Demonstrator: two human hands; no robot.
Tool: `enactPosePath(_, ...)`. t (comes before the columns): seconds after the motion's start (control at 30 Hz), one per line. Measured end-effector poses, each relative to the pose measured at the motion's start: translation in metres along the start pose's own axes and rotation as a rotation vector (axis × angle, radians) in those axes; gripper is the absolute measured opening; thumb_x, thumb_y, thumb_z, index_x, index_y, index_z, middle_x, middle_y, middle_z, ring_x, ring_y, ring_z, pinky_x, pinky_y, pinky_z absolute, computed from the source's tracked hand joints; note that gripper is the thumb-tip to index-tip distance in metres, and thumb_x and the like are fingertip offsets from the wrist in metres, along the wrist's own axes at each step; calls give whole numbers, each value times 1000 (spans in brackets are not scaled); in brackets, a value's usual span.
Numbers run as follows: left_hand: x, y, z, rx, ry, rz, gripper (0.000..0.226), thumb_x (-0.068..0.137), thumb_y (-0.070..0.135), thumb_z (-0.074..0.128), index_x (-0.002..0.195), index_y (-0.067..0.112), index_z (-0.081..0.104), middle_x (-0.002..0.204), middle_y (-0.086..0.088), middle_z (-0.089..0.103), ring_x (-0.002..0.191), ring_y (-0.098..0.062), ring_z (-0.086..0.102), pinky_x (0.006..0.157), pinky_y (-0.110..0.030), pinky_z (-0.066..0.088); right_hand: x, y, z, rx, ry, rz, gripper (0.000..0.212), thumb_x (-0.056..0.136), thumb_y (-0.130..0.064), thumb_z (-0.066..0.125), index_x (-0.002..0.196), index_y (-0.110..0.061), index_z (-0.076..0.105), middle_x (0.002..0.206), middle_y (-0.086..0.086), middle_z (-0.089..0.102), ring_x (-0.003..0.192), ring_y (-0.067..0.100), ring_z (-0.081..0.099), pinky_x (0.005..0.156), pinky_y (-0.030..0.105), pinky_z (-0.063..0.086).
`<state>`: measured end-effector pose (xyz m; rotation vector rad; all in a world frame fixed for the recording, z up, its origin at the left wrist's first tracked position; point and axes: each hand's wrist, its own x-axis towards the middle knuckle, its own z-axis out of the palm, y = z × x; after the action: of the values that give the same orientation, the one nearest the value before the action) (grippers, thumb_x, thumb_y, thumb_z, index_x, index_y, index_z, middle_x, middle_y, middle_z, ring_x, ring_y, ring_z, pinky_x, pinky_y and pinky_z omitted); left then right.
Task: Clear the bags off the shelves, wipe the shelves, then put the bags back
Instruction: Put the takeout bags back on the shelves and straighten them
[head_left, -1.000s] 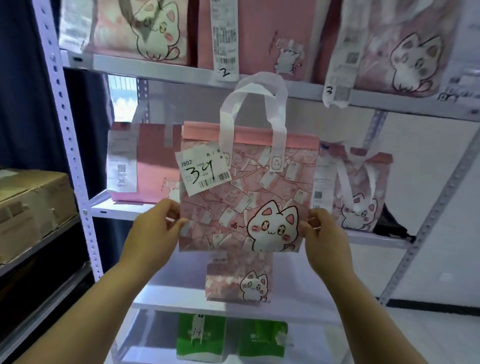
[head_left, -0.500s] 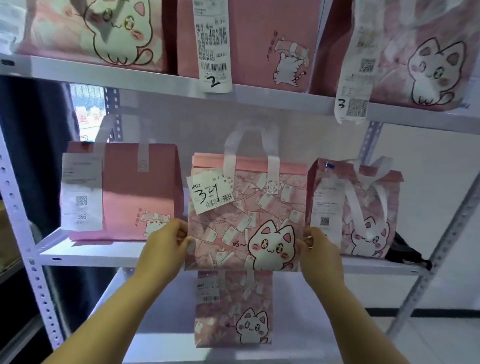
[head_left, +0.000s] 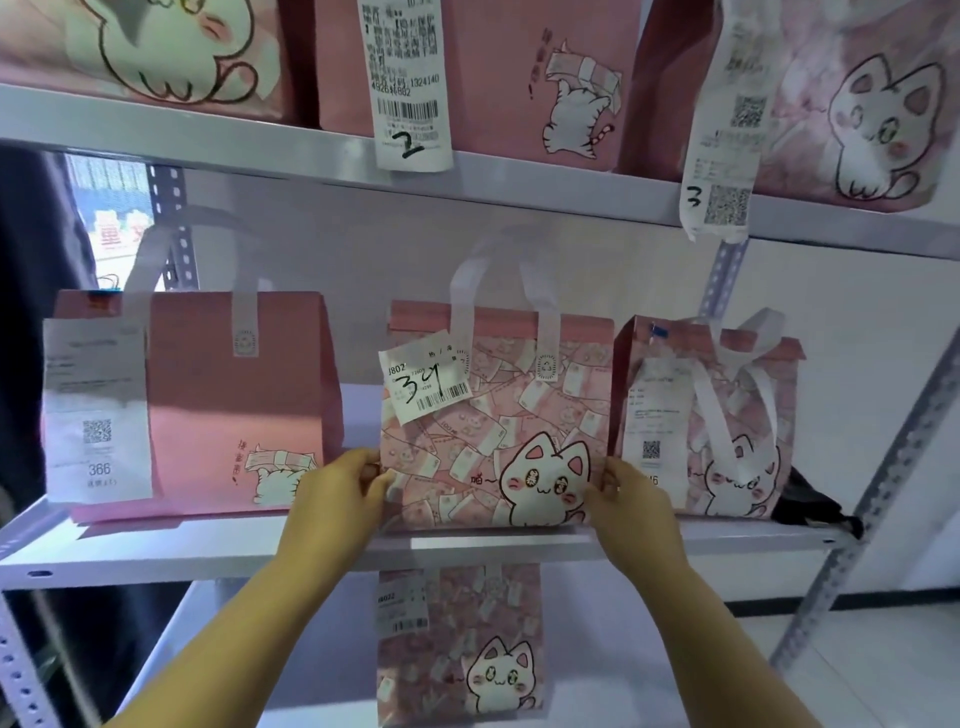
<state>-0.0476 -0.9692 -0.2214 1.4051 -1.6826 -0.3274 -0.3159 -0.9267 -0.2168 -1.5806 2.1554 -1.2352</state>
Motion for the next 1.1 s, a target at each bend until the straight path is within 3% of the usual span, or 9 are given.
enactPosePath(0.13,-1,-2,-2,-35,-15,-14,25,85,21,65,110,17,65,97,0,72,81,-12,62,75,-23,47,-2,-1,-4,-47,45,4,19,86,-27,58,104,-21,60,80,-12,60,74,13,58,62,29,44)
enactPosePath(0.3,-16,1,-7,-5,12,-9,26,83,23,68,107,15,62,93,5,66,76,-4,56,68,-22,44,-9,-4,-15,-126,114,-53,27,88,-29,56,113,-20,57,103,-3,62,88,16,58,73,32,46)
enactPosePath(0.4,-30,1,-15,32,34,-19,25,83,29,68,103,16,62,90,8,62,77,-7,58,66,-25,45,-15,-11,-18,-97,142,-175,22,89,-34,55,107,-20,59,95,-6,62,84,14,57,70,31,45)
enactPosePath(0.63,-71,-11,-46,118,71,-200,20,84,33,65,100,21,61,87,9,64,76,-6,61,67,-28,45,-31,-37,-1,-19,-69,-392,11,89,-31,57,96,-25,62,78,-20,57,73,-2,55,61,21,43)
enactPosePath(0.9,-110,-44,-102,234,126,-323,6,83,38,64,83,33,60,79,18,63,72,2,59,58,-21,42,-58,-75,48,-17,-323,-535,8,88,-35,57,86,-29,60,79,-14,61,74,4,56,65,28,47)
enactPosePath(1.1,-104,-69,-146,251,209,-359,13,80,36,66,72,40,57,75,20,64,72,-3,61,66,-27,47,-75,-118,94,-58,-433,-623,18,89,-38,55,100,-26,62,91,-12,64,80,9,57,74,32,50)
